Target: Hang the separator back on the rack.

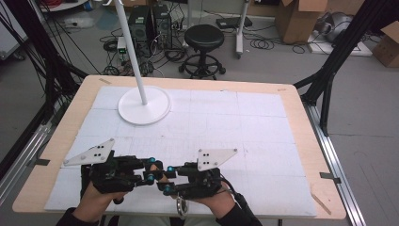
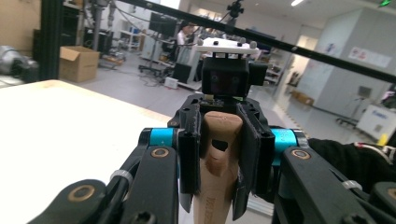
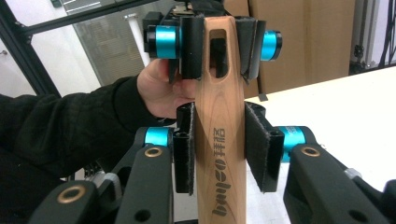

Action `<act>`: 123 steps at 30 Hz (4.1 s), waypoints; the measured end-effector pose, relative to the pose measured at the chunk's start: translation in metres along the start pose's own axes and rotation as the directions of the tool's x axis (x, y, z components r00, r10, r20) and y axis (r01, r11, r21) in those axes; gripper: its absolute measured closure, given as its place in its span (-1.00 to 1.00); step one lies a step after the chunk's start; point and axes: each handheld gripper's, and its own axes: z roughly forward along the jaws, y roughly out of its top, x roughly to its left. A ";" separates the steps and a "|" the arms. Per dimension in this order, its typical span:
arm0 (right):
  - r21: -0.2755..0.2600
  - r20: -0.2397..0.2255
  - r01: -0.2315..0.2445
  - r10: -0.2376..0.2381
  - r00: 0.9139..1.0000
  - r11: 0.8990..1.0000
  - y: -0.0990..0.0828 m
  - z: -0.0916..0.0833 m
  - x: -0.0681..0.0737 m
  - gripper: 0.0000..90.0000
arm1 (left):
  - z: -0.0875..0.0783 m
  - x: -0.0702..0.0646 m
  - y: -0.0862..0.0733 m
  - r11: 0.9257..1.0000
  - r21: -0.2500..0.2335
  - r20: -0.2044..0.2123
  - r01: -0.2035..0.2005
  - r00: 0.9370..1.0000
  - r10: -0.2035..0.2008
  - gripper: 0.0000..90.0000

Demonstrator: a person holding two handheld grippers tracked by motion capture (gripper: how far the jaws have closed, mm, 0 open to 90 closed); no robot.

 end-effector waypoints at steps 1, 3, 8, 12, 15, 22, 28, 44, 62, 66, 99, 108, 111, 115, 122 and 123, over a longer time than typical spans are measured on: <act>-0.004 0.008 -0.002 0.003 1.000 1.000 0.000 0.000 0.000 0.34 | 0.000 -0.001 0.001 1.000 0.004 -0.008 -0.001 1.000 0.001 0.59; -0.006 0.027 -0.013 0.014 1.000 1.000 0.000 -0.001 -0.002 0.13 | 0.000 -0.003 0.005 1.000 0.022 -0.029 -0.006 1.000 0.007 0.59; 0.001 0.075 -0.014 0.014 0.997 1.000 0.000 -0.003 -0.002 -0.18 | -0.003 -0.009 0.014 0.998 0.050 -0.127 -0.033 0.991 0.039 0.61; -0.008 0.143 -0.003 0.004 0.990 1.000 0.000 -0.004 -0.002 -0.40 | -0.004 -0.014 0.023 0.997 0.042 -0.226 -0.057 0.972 0.065 0.61; -0.018 0.200 0.021 -0.017 0.980 1.000 0.001 -0.005 -0.001 -0.47 | 0.000 -0.017 0.030 0.996 0.033 -0.320 -0.085 0.943 0.091 0.61; 0.007 0.297 0.059 -0.058 0.953 0.998 0.001 -0.003 0.003 -0.53 | 0.018 -0.019 0.043 0.992 0.040 -0.385 -0.122 0.914 0.128 0.61; 0.051 0.345 0.069 -0.082 0.935 0.996 -0.001 0.004 0.007 -0.28 | 0.038 -0.026 0.048 0.987 0.052 -0.411 -0.149 0.898 0.157 0.62; 0.047 0.489 0.047 -0.064 0.870 0.998 0.003 -0.003 0.013 0.54 | 0.052 -0.032 0.048 0.991 0.020 -0.465 -0.132 0.876 0.127 0.61; 0.038 0.017 0.048 -0.049 0.999 0.998 0.011 -0.016 0.006 0.55 | 0.009 -0.012 0.044 0.999 -0.048 -0.013 -0.019 1.000 0.018 -0.03; 0.030 -0.104 0.056 -0.053 0.993 0.998 0.011 -0.010 0.009 0.55 | 0.012 -0.015 0.040 0.999 -0.037 0.109 -0.012 0.994 0.016 -0.01; 0.012 0.019 0.042 -0.042 0.999 0.999 0.011 -0.010 0.008 0.10 | 0.022 -0.019 0.036 0.995 -0.016 -0.072 -0.094 0.993 0.092 0.59; 0.021 0.117 0.062 -0.064 0.991 0.998 0.011 -0.007 0.011 0.46 | 0.025 -0.025 0.036 0.994 -0.026 -0.190 -0.103 0.977 0.096 0.60; 0.016 0.119 0.061 -0.062 0.991 0.998 0.011 -0.010 0.011 0.61 | 0.026 -0.026 0.037 0.995 -0.032 -0.178 -0.093 0.980 0.086 0.60; 0.012 0.082 0.058 -0.059 0.995 0.998 0.011 -0.011 0.009 0.63 | 0.027 -0.022 0.036 0.996 -0.028 -0.119 -0.084 0.990 0.080 0.22; 0.011 -0.035 0.077 -0.076 0.996 0.997 0.011 -0.012 0.008 0.63 | 0.023 -0.019 0.034 0.999 -0.002 -0.004 -0.052 0.999 0.052 0.19; 0.009 -0.041 0.077 -0.077 0.996 0.997 0.011 -0.012 0.008 0.63 | 0.023 -0.019 0.034 0.999 0.005 0.009 -0.052 0.999 0.052 0.24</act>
